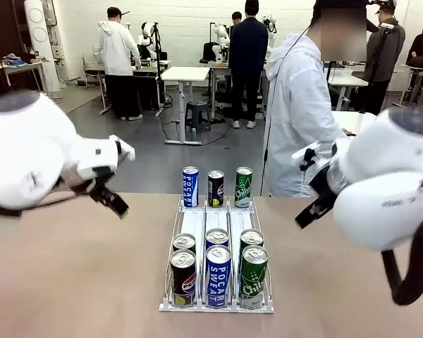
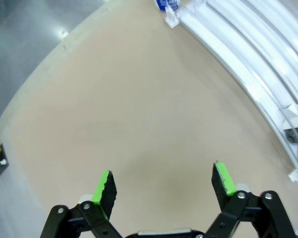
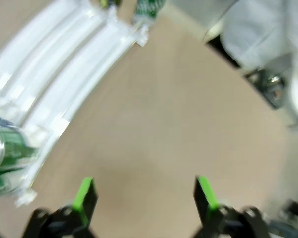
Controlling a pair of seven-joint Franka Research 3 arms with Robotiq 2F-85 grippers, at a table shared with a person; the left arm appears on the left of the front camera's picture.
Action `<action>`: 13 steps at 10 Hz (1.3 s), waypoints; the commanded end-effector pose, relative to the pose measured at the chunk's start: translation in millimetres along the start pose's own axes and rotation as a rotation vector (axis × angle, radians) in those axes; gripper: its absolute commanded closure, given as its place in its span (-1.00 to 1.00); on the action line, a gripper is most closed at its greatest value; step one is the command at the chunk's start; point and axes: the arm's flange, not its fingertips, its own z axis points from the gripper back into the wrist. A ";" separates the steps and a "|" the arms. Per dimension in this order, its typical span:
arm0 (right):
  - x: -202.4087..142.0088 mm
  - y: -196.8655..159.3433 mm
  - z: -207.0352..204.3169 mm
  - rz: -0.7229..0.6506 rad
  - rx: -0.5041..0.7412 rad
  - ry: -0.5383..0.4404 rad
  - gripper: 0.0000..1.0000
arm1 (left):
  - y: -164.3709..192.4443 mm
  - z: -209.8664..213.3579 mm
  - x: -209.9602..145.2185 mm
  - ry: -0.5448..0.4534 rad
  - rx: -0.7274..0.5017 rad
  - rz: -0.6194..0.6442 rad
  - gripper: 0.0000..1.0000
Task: Retrieve and hand over the desired beverage to the person.
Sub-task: Pick up a can of the same type that the person held from the Automatic Can Dispenser.
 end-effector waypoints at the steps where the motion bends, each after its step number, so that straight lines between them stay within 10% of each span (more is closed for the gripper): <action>1: 34.9 -5.0 94.1 -0.034 -0.092 0.049 -1.00 | 7.7 74.0 49.3 0.021 -0.031 -0.061 -1.00; 4: 51.8 1.1 177.7 -0.053 -0.155 0.030 -1.00 | 17.7 152.7 84.4 -0.001 0.023 -0.033 -1.00; 9: 50.8 -1.8 201.9 -0.059 -0.133 0.012 -1.00 | 17.6 173.7 87.1 -0.018 0.020 -0.039 -1.00; 10: 25.0 -3.4 180.4 0.090 0.201 0.042 -1.00 | 21.1 178.3 89.0 -0.022 0.030 -0.028 -1.00; 11: -11.0 -48.0 184.8 0.059 0.513 -0.066 -1.00 | 59.1 182.4 61.4 -0.052 -0.248 -0.030 -1.00; 13: -66.8 -108.6 197.1 0.008 0.774 -0.224 -1.00 | 119.1 195.2 19.7 -0.097 -0.437 0.091 -1.00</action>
